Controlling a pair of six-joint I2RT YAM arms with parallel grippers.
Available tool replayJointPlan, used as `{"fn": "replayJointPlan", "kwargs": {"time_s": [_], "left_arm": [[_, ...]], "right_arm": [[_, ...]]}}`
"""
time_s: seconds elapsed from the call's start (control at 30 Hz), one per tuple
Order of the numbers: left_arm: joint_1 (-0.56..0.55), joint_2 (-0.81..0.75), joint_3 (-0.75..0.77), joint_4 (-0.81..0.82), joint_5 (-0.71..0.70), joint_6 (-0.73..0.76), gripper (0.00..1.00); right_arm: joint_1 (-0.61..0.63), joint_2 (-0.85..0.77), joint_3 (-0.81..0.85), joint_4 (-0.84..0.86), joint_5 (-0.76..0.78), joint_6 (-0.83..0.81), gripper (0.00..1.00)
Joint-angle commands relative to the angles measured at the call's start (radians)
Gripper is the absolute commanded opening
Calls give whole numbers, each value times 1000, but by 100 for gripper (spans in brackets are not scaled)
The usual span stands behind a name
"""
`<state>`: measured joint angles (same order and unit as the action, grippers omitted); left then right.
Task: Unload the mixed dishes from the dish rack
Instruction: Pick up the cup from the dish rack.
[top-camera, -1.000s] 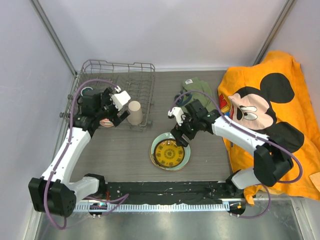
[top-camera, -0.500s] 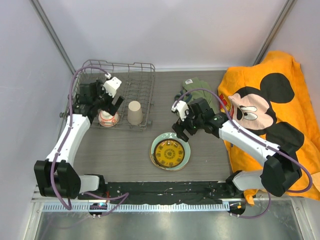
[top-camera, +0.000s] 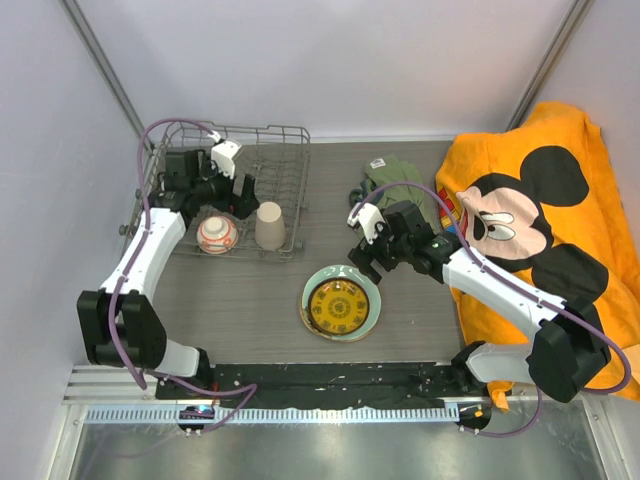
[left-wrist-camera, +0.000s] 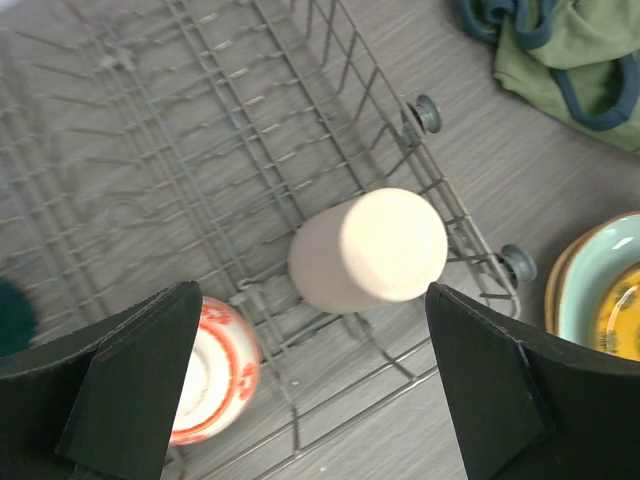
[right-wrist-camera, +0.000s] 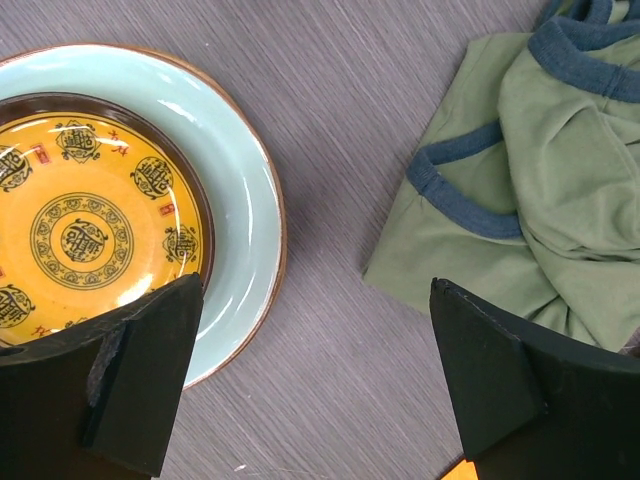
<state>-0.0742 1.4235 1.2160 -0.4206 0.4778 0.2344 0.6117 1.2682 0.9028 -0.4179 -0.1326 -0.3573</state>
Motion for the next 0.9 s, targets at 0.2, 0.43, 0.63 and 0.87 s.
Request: {"fn": "replayJointPlan", "kwargs": {"time_s": [0.2, 0.43, 0.63, 0.87], "left_arm": [[-62, 78, 74, 14, -4, -104, 100], [-136, 120, 115, -38, -93, -101, 100], [-170, 158, 140, -58, -188, -90, 100], [-200, 181, 151, -66, -203, -76, 100]], "right_arm": [[5, -3, -4, 41, 27, -26, 100], [5, 17, -8, 39, 33, -37, 100], [5, 16, -12, 39, 34, -40, 99], [5, 10, -13, 39, 42, -43, 99]]}}
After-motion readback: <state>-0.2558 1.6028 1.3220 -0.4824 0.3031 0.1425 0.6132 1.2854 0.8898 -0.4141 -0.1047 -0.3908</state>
